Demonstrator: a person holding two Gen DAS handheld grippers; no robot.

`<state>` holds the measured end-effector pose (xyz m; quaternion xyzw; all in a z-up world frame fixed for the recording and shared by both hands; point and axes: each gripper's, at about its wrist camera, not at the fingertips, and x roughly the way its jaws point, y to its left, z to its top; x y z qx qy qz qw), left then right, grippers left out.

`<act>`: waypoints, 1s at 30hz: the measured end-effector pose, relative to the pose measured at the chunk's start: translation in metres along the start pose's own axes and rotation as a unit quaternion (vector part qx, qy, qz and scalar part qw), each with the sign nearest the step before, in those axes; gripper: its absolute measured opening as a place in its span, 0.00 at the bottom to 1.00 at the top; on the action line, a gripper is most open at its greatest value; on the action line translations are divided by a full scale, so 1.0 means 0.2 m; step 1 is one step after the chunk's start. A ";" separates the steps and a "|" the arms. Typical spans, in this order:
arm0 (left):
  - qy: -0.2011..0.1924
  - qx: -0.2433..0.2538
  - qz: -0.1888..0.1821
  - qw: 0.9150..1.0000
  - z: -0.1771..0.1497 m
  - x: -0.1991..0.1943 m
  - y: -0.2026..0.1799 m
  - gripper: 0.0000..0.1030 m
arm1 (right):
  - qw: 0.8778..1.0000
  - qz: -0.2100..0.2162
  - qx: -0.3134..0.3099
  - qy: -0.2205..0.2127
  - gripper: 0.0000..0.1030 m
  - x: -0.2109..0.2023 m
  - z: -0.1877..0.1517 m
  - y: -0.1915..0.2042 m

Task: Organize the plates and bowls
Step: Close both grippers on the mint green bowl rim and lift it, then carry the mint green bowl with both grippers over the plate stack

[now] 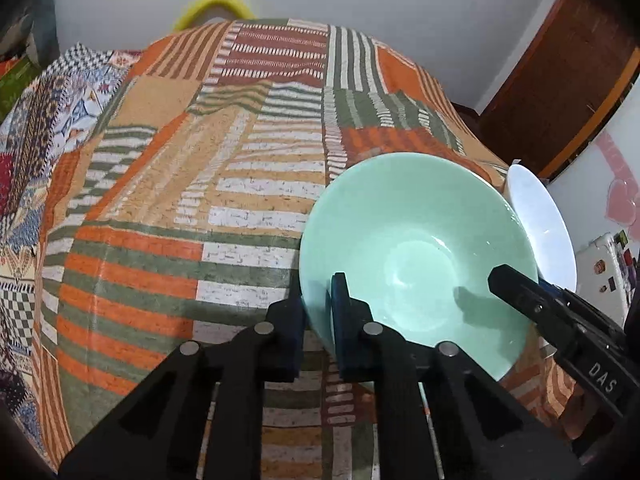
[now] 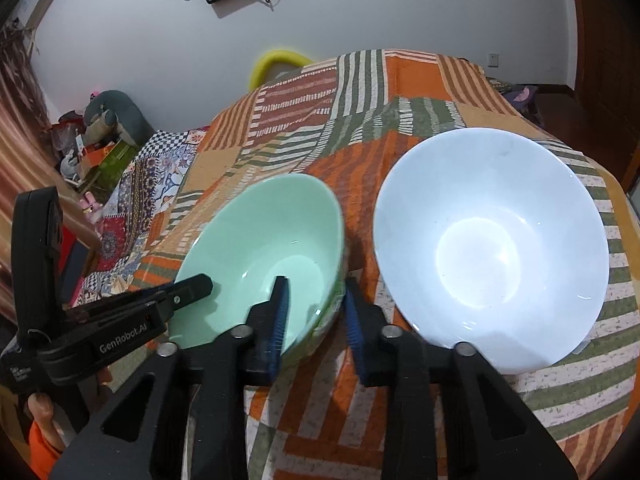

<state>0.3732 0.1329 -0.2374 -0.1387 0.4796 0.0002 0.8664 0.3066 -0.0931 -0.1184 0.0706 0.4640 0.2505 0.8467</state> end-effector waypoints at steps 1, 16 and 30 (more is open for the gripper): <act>-0.002 0.001 0.001 1.000 0.00 0.00 0.00 0.11 | 1.000 0.001 0.002 0.000 0.22 0.01 0.00 0.00; -0.005 0.012 0.011 1.000 -0.03 -0.10 -0.05 0.11 | 1.000 -0.006 0.006 0.008 0.21 -0.03 0.00 0.02; -0.045 0.031 0.014 0.998 -0.12 -0.44 -0.15 0.11 | 1.000 0.003 -0.006 -0.022 0.21 -0.27 -0.03 0.11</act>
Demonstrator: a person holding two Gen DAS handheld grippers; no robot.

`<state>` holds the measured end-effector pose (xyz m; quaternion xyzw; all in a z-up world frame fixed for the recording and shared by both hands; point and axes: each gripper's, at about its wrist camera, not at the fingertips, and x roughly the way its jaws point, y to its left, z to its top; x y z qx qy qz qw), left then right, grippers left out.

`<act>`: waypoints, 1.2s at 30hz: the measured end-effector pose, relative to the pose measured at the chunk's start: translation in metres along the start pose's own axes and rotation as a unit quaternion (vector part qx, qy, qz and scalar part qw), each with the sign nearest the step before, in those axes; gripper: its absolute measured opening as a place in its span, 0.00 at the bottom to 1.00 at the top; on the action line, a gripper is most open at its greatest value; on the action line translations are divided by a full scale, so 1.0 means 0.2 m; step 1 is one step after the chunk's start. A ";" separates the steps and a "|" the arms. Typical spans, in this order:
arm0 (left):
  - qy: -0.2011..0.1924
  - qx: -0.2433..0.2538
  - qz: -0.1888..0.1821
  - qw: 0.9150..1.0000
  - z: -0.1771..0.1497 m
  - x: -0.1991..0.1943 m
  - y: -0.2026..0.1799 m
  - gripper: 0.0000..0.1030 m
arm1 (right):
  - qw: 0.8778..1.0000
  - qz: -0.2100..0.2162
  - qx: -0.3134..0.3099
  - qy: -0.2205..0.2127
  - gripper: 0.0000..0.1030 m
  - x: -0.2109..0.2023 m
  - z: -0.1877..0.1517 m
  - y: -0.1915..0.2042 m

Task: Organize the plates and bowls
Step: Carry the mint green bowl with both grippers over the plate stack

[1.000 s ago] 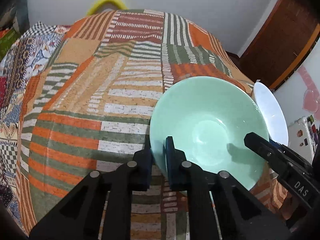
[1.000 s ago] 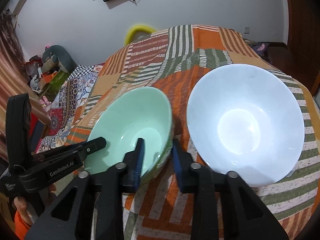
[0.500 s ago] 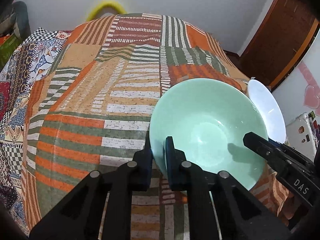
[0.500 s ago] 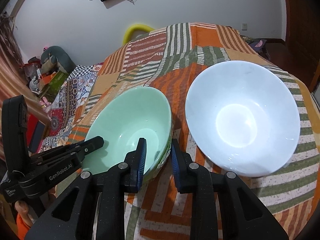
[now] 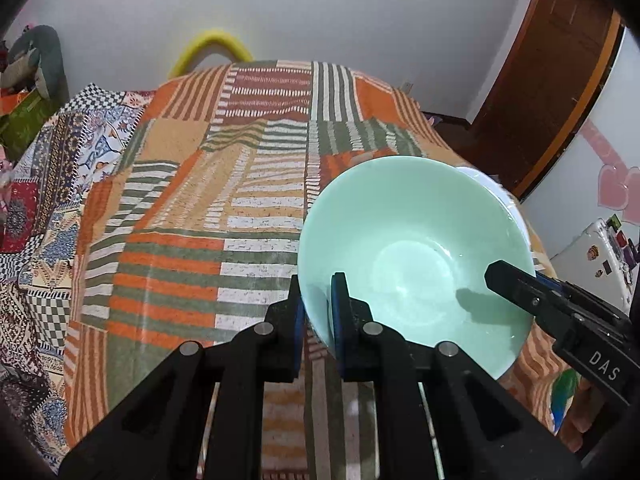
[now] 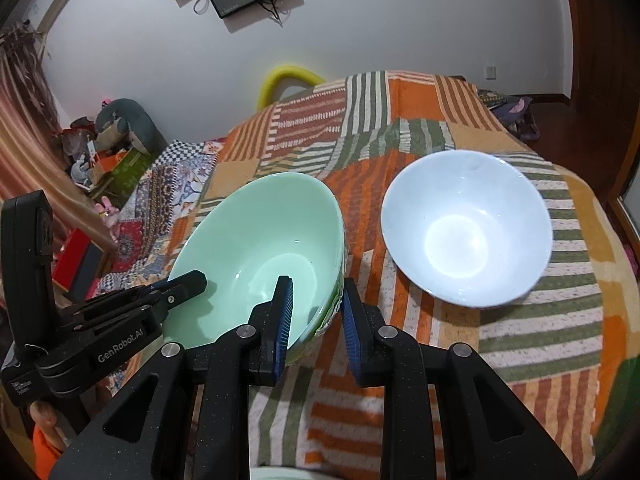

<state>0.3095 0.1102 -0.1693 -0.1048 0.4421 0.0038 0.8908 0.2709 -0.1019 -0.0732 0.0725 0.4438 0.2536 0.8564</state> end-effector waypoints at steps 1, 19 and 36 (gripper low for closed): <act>-0.004 0.000 -0.001 1.000 -0.01 -0.04 -0.01 0.11 | 1.000 0.001 -0.001 -0.003 0.21 -0.02 0.00 0.01; -0.046 -0.004 0.001 0.999 -0.25 -0.54 -0.05 0.12 | 0.998 0.023 -0.025 -0.044 0.21 -0.31 -0.13 0.17; -0.064 -0.027 0.015 0.997 -0.53 -0.86 0.03 0.12 | 0.996 0.063 -0.049 -0.050 0.21 -0.42 -0.32 0.32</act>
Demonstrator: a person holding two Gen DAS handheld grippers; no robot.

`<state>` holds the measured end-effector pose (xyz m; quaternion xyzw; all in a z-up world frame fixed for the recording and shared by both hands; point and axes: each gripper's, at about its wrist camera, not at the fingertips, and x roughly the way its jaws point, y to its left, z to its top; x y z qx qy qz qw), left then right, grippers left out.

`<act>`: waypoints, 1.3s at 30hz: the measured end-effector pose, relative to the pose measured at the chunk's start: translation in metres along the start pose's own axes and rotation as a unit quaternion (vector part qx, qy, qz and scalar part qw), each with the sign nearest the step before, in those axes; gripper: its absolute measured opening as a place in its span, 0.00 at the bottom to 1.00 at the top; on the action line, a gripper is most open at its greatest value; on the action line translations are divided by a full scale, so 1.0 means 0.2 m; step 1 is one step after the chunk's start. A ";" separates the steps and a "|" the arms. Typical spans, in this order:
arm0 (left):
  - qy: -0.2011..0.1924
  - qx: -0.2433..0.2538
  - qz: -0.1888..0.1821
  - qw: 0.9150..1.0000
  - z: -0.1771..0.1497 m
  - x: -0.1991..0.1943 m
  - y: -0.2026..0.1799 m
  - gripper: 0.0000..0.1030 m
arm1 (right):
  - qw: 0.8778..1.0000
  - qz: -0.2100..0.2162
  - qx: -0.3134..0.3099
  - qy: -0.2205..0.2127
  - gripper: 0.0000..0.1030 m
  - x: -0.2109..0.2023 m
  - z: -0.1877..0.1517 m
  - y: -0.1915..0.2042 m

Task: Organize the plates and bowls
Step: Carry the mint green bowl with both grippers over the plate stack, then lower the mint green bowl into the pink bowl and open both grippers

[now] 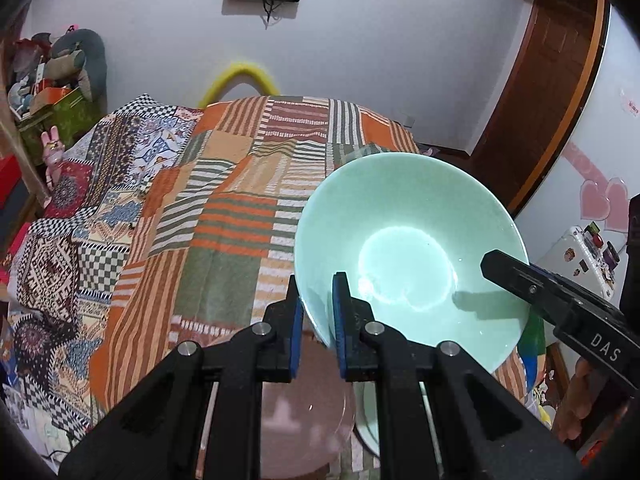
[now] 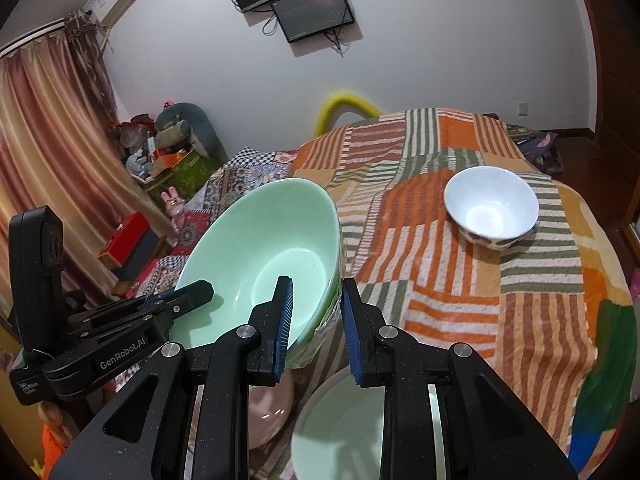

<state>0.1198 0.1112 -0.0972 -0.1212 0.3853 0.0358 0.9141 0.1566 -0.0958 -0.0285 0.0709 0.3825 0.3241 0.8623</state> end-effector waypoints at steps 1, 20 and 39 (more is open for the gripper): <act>0.000 -0.001 0.001 1.000 -0.01 -0.01 0.01 0.12 | 1.000 0.002 -0.001 0.001 0.22 0.00 -0.01 0.01; 0.031 -0.040 0.021 0.999 -0.28 -0.04 0.23 0.12 | 0.998 0.020 -0.023 0.051 0.22 0.09 -0.24 0.19; 0.087 -0.081 0.036 0.992 -0.49 0.12 0.42 0.12 | 0.992 0.025 -0.023 0.124 0.22 0.28 -0.43 0.26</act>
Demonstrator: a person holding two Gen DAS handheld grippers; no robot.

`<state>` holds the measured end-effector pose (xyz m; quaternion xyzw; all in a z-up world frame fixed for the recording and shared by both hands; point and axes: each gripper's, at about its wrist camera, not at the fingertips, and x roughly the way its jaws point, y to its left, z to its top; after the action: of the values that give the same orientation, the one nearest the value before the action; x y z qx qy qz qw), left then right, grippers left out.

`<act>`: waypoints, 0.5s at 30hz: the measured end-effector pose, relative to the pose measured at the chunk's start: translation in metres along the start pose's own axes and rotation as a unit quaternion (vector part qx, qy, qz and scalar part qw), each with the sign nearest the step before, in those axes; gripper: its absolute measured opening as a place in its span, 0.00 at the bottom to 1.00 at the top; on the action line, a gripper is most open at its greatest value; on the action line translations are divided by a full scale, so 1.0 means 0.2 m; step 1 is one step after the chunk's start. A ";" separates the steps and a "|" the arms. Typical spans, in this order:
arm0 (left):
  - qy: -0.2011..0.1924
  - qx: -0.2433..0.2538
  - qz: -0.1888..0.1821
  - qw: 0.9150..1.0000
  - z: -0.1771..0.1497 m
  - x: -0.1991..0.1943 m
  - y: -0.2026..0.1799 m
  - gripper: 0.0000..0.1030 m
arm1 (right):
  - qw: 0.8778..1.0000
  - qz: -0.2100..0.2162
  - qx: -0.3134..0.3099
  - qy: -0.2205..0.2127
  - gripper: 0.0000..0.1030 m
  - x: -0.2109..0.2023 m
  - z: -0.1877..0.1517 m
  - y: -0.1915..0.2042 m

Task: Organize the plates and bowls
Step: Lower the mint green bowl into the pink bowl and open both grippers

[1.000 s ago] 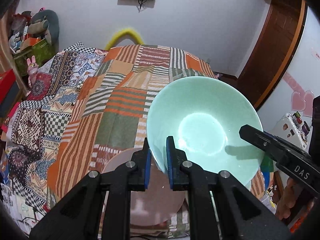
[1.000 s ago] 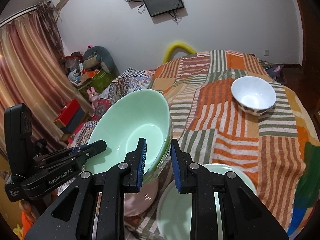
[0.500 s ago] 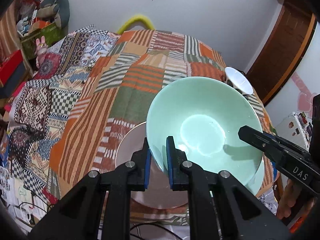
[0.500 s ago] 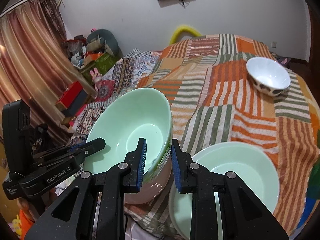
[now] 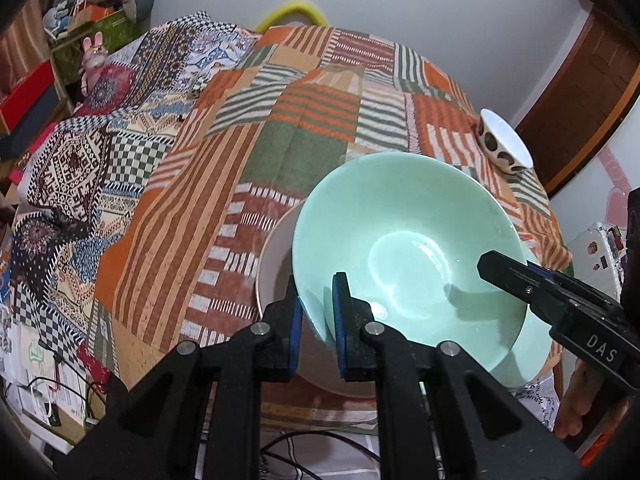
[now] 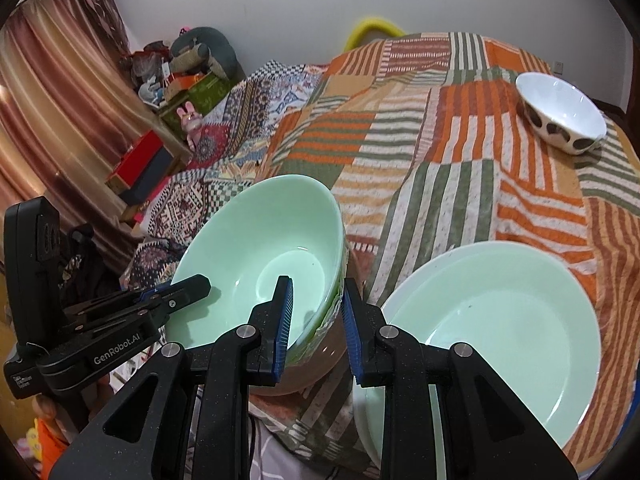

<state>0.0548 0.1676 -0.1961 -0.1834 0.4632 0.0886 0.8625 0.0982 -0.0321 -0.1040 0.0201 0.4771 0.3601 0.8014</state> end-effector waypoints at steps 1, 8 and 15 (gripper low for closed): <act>0.002 -0.001 0.001 1.000 0.00 0.01 0.01 0.12 | 1.000 0.000 -0.001 0.003 0.22 0.01 -0.01 0.00; 0.012 -0.006 0.004 1.000 -0.02 0.04 0.04 0.12 | 1.000 0.003 0.000 0.020 0.22 0.06 -0.02 0.00; 0.027 -0.010 0.006 1.000 -0.03 0.09 0.07 0.12 | 0.999 0.002 0.000 0.034 0.22 0.10 -0.03 0.00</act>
<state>0.0560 0.1767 -0.2179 -0.1916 0.4867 0.0937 0.8472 0.0995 -0.0215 -0.1223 0.0087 0.5041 0.3625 0.7839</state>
